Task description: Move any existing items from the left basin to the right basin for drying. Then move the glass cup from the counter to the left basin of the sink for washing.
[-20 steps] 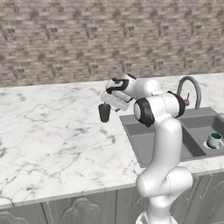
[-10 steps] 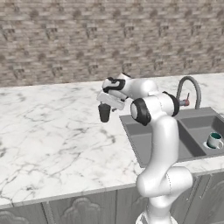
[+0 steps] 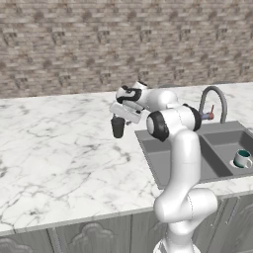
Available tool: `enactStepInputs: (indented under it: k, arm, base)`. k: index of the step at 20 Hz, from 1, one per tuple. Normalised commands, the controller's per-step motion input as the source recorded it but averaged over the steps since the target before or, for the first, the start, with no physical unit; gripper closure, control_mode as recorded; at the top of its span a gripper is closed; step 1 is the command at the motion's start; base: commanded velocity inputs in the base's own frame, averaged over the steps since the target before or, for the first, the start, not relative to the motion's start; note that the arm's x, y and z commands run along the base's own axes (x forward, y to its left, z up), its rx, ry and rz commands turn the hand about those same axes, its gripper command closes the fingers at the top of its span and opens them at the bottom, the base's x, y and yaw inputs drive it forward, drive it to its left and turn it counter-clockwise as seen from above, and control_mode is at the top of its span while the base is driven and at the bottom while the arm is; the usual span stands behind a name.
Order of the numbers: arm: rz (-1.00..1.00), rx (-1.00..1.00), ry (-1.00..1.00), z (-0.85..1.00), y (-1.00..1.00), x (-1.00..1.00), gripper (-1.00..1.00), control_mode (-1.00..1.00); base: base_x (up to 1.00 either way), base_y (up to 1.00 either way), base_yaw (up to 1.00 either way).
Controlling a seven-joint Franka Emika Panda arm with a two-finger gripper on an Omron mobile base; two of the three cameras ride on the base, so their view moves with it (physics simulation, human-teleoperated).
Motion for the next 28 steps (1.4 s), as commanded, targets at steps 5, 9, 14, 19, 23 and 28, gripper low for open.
enactStepInputs:
  k: [5,9,14,19,23,28]
  arm:
    - [0.0,0.0,-0.01,0.0,0.0,0.06,-1.0,-1.0]
    - [0.0,0.0,-0.02,-0.15,0.0,0.0,-1.0,-1.0]
    - [0.0,0.0,0.0,-0.44,0.0,0.0,-1.0,-1.0]
    - [0.0,0.0,0.0,-0.43,0.0,0.0,-1.0,-1.0]
    - [0.0,0.01,0.0,-0.09,0.0,0.0,1.0,-1.0]
    - [0.0,0.01,0.0,-0.04,-0.02,-0.01,1.0,-1.0]
  base:
    - [0.0,0.0,0.0]
    - [0.0,0.0,0.0]
    - [0.0,0.0,0.0]
    - [0.0,0.0,0.0]
    - [0.0,0.0,0.0]
    - [0.0,0.0,0.0]
